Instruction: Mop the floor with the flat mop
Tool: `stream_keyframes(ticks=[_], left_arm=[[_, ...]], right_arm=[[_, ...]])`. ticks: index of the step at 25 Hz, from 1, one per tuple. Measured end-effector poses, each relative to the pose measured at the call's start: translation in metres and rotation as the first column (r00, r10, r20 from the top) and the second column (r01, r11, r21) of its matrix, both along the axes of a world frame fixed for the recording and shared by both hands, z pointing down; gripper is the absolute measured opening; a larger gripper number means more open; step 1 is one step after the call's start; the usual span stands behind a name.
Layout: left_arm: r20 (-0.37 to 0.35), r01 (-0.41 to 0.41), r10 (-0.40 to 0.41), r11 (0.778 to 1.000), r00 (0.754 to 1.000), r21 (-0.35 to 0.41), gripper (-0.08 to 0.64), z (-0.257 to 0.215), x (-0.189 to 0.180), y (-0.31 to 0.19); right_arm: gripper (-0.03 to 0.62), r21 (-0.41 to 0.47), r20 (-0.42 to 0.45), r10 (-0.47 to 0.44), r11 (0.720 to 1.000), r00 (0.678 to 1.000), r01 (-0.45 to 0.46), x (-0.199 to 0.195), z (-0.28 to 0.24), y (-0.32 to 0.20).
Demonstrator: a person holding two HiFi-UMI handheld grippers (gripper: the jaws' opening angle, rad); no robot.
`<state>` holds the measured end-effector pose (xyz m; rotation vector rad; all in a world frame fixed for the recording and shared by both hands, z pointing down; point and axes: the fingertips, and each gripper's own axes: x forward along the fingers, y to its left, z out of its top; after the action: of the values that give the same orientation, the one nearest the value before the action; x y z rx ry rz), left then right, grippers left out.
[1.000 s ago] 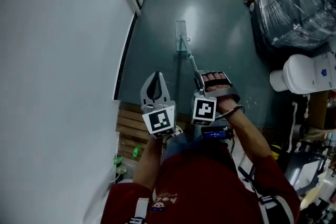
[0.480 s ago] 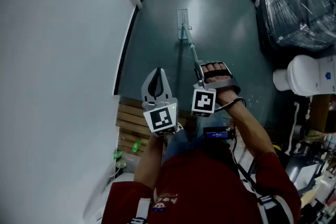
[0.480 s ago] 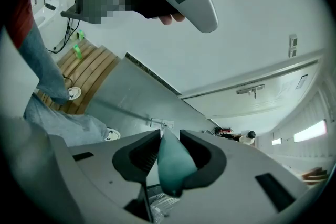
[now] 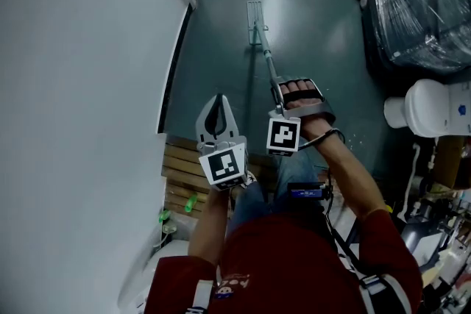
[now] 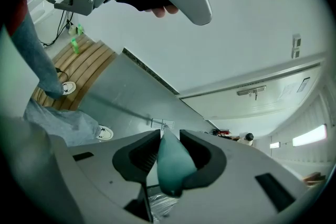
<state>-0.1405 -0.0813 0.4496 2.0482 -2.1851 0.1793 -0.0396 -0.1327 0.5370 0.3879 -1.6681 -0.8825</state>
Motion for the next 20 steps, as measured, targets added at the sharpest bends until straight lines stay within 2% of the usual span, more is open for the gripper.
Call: stream_keyframes(ticks=[5, 10, 20], left_arm=[[0.017, 0.01, -0.01, 1.0, 1.0, 0.005, 0.015, 0.002, -0.003, -0.02], [0.013, 0.017, -0.017, 1.0, 1.0, -0.006, 0.015, 0.01, -0.004, -0.041], [0.002, 0.023, -0.023, 0.999, 1.0, -0.04, 0.015, 0.039, -0.008, -0.085]], right_arm=[[0.123, 0.004, 0.006, -0.018, 1.0, 1.0, 0.018, -0.005, 0.008, -0.025], [0.121, -0.047, 0.031, -0.008, 0.999, 1.0, 0.009, -0.009, 0.025, -0.05], [0.12, -0.006, 0.035, -0.002, 1.0, 0.999, 0.002, -0.02, 0.058, -0.106]])
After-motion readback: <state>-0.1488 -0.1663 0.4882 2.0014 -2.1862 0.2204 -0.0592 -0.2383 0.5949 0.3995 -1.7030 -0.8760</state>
